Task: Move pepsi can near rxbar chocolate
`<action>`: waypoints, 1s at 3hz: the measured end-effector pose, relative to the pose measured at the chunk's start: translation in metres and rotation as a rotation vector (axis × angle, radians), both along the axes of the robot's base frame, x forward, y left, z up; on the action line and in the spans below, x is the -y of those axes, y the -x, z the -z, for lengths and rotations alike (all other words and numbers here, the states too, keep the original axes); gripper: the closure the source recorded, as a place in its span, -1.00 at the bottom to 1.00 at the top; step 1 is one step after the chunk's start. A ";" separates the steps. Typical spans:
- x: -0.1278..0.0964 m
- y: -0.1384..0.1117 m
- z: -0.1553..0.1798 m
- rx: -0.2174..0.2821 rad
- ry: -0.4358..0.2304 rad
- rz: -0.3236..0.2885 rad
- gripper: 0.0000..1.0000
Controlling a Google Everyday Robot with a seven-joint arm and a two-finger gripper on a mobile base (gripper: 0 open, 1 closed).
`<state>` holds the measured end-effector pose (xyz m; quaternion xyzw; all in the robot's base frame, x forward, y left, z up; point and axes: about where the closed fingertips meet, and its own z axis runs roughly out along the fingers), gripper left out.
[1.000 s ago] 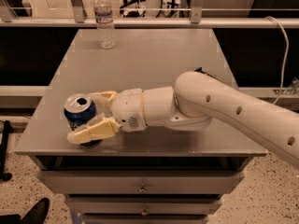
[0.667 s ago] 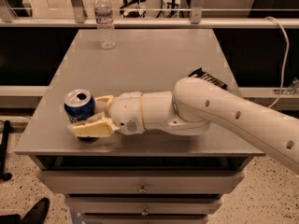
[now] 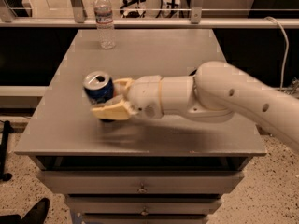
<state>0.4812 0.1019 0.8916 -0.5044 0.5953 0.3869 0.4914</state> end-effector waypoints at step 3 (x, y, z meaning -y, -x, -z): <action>0.107 -0.081 -0.047 0.172 0.146 0.210 1.00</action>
Offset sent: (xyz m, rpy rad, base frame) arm 0.0410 -0.0542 0.0317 -0.0695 -0.1030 -0.1053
